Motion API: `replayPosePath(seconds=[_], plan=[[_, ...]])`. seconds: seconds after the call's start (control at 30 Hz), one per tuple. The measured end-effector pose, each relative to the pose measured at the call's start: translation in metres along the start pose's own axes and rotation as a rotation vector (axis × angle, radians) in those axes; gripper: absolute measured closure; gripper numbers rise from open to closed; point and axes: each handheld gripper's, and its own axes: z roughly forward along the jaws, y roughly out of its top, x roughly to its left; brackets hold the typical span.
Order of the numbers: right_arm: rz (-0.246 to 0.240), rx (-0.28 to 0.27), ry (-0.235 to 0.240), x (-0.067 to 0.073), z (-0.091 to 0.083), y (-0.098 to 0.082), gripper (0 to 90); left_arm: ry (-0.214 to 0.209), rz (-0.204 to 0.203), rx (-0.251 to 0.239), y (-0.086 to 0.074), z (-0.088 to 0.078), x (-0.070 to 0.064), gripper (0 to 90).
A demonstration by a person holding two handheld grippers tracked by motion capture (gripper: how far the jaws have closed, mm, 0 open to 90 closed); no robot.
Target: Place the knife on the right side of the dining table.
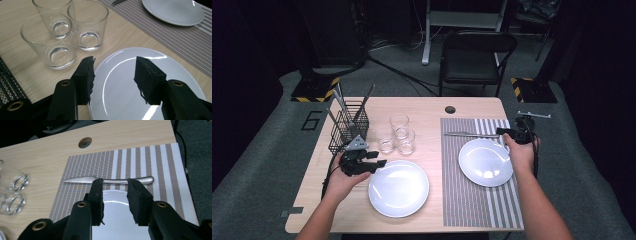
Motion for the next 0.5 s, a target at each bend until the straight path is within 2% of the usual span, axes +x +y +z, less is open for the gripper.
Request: replayPosePath(seconds=[0.3,0.5], plan=[[-0.019,-0.015,0.040,0.011,-0.014,-0.007,64.1,0.003,-0.016,-0.010,0.001,-0.002,0.005,49.7],[-0.055,-0.029,0.078,0.025,-0.022,-0.018,63.4,0.004,-0.019,-0.018,0.002,-0.004,0.007,49.7]])
